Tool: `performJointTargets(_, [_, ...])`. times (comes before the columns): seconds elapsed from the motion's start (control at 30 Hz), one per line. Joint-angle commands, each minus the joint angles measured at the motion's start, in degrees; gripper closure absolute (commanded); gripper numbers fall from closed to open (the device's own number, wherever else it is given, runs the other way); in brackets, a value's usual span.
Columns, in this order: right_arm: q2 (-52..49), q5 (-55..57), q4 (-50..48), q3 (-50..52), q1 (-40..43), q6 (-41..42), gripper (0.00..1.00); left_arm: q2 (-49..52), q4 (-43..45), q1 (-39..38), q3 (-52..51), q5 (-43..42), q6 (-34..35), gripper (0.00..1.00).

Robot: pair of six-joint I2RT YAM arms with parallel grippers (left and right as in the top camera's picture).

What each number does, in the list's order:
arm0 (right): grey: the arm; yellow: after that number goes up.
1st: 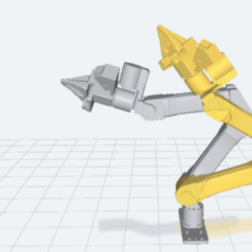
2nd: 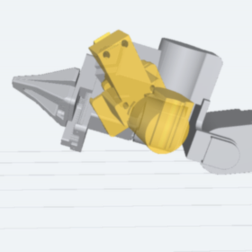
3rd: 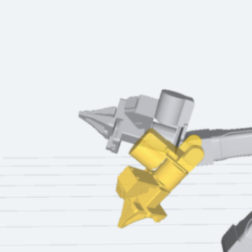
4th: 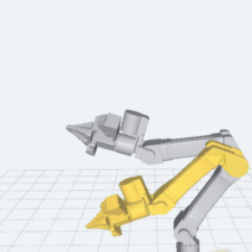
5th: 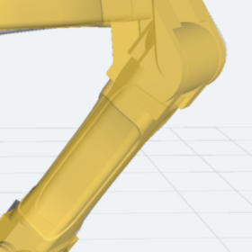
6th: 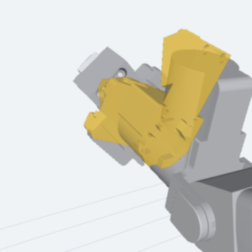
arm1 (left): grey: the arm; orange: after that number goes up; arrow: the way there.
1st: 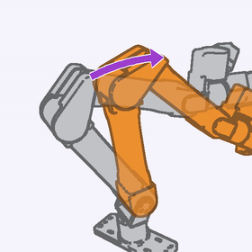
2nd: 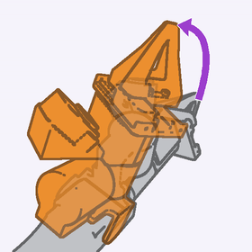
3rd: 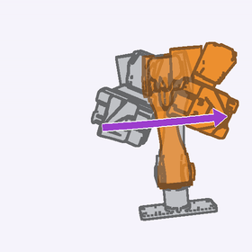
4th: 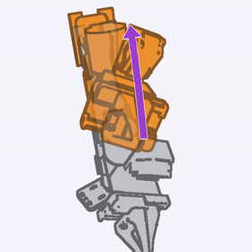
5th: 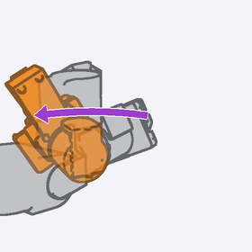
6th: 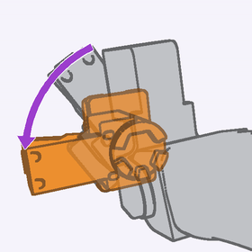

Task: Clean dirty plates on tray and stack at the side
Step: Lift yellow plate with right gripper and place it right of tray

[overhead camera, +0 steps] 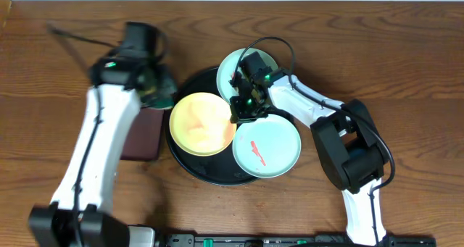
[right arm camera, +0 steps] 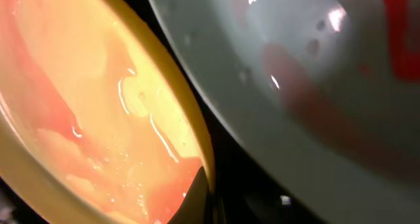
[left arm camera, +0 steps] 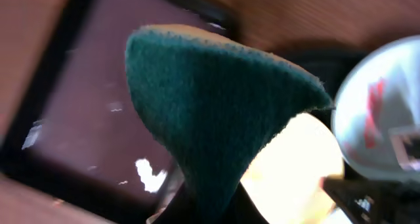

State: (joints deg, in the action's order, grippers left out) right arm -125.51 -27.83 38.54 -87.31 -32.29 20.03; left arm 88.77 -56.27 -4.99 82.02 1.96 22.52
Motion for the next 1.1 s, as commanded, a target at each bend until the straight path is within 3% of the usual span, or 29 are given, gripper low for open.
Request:
performJointTargets(0.0, [5.6, 9.8, 1.2, 0.7, -2.3, -2.4, 0.99, 0.3, -2.5, 5.6, 0.3, 1.5, 0.5, 0.93])
performJointTargets(0.23, [15.3, 27.5, 2.5, 0.7, -6.4, -2.5, 0.99, 1.8, -3.3, 11.7, -2.2, -1.3, 0.5, 0.93])
performJointTargets(0.5, [23.1, 48.0, 2.7, 0.6, -11.6, -5.0, 0.99, 3.4, -3.0, 12.0, -3.1, -1.3, 0.5, 0.93])
performJointTargets(1.07, [24.0, 86.5, -3.8, 0.6, -28.7, -19.1, 0.99, 4.9, -2.6, 12.0, -3.2, -1.3, 0.5, 0.92])
